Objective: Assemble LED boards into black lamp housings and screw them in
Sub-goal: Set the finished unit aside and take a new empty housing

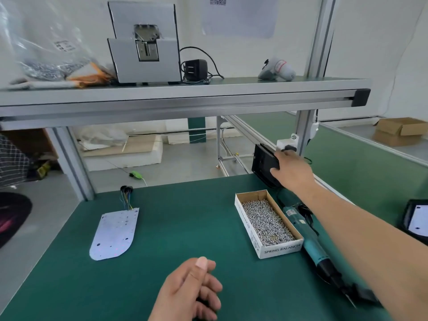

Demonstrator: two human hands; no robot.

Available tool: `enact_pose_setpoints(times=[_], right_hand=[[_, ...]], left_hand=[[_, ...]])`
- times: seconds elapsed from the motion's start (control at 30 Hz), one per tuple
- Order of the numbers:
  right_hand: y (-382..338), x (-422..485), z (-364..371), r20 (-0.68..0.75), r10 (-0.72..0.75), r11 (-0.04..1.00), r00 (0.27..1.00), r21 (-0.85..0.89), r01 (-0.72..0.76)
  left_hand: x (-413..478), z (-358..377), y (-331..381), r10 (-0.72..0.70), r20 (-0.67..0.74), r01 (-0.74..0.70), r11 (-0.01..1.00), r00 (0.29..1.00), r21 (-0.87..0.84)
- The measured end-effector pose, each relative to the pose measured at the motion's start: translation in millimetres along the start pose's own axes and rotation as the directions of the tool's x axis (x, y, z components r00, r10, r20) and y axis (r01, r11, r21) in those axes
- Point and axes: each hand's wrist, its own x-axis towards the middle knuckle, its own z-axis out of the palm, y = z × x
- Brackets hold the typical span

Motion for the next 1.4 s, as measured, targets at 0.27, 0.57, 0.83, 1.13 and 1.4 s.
enact_pose_setpoints(times=[0.27, 0.57, 0.83, 1.13, 1.4], right_hand=[[4, -2, 3, -0.049, -0.021, 0.990, 0.999, -0.140, 0.013], [11, 4, -2, -0.176, -0.057, 0.996, 0.983, -0.071, 0.045], [12, 1, -8, -0.271, -0.019, 0.988, 0.962, 0.143, 0.060], [7, -26, -12, -0.229, 0.222, 0.844, 0.948, 0.532, -0.069], [-51, -118, -43, 0.111, 0.099, 0.532, 0.989, 0.834, -0.147]], left_hand=[[1, -2, -1, 0.002, 0.009, -0.003, 0.997, 1.000, 0.074], [-2, -1, 0, 0.000, 0.015, -0.001, 0.997, 1.000, 0.071], [1, -3, -2, -0.006, 0.024, 0.004, 0.996, 1.000, 0.085], [0, -1, -1, 0.009, 0.021, -0.010, 0.998, 1.000, 0.055], [0, -3, -8, 0.139, -0.057, -0.136, 0.989, 0.989, 0.052]])
